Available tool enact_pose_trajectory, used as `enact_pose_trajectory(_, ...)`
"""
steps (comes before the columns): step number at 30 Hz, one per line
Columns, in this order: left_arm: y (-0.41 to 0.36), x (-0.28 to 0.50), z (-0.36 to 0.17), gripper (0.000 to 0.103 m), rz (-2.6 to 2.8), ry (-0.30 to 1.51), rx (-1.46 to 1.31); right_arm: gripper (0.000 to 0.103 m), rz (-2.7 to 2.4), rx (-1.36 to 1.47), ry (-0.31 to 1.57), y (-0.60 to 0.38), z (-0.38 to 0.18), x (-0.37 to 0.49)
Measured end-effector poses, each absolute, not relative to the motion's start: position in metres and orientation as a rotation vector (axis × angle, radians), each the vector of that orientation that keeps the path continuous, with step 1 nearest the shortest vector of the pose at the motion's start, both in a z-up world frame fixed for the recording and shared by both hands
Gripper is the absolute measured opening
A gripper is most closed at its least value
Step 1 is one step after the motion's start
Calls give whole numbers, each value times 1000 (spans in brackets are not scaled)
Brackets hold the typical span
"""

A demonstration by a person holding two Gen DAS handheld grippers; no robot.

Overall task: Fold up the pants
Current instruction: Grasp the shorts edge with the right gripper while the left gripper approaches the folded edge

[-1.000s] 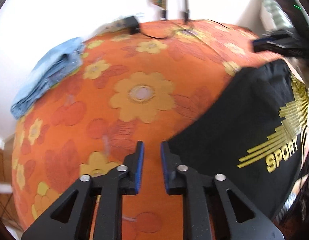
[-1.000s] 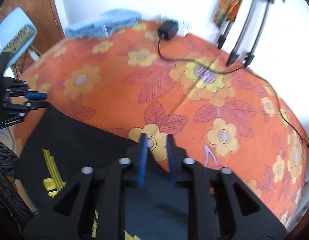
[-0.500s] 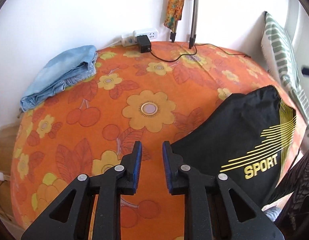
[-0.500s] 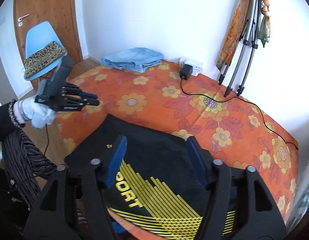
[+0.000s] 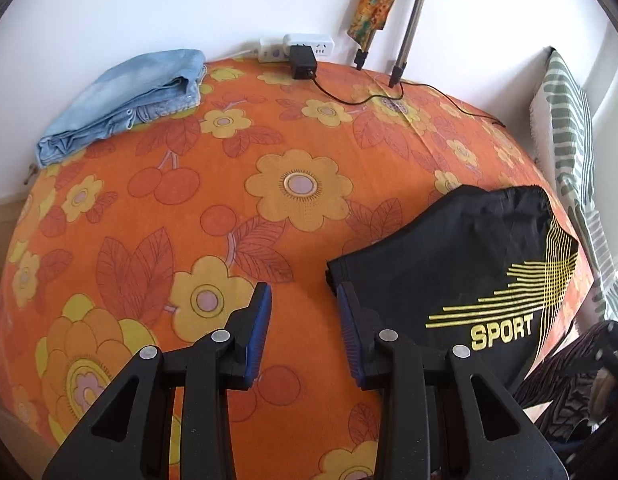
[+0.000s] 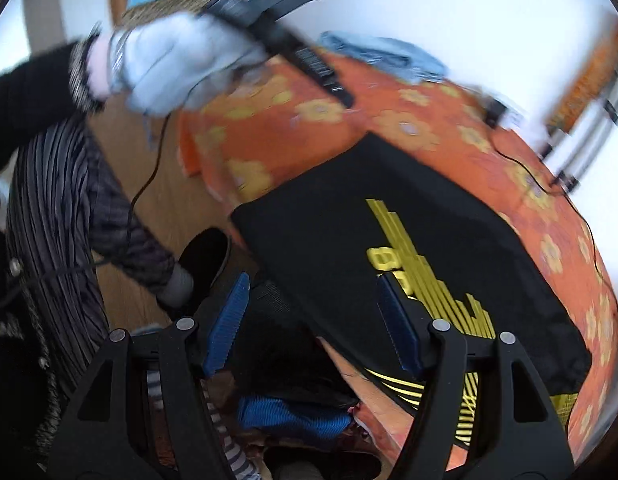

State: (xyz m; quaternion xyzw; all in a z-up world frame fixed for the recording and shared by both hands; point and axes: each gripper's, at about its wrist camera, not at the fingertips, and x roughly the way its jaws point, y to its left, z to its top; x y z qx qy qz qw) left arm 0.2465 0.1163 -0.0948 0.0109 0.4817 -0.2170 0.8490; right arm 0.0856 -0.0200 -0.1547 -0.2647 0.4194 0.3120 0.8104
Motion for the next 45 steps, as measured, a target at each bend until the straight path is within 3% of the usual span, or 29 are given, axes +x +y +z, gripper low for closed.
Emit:
enact_pose_trajectory(8, 116, 238, -96, 32, -478, 1019, 46, 62, 729, -732, 903, 28, -200, 84)
enact_pose_trajectory(34, 125, 248, -105, 32, -501, 1048, 16, 61, 671, -931, 825, 54, -236, 84)
enact_pose_trajectory(45, 131, 255, -110, 32, -510, 1073, -30, 45, 631, -958, 727, 53, -239, 85)
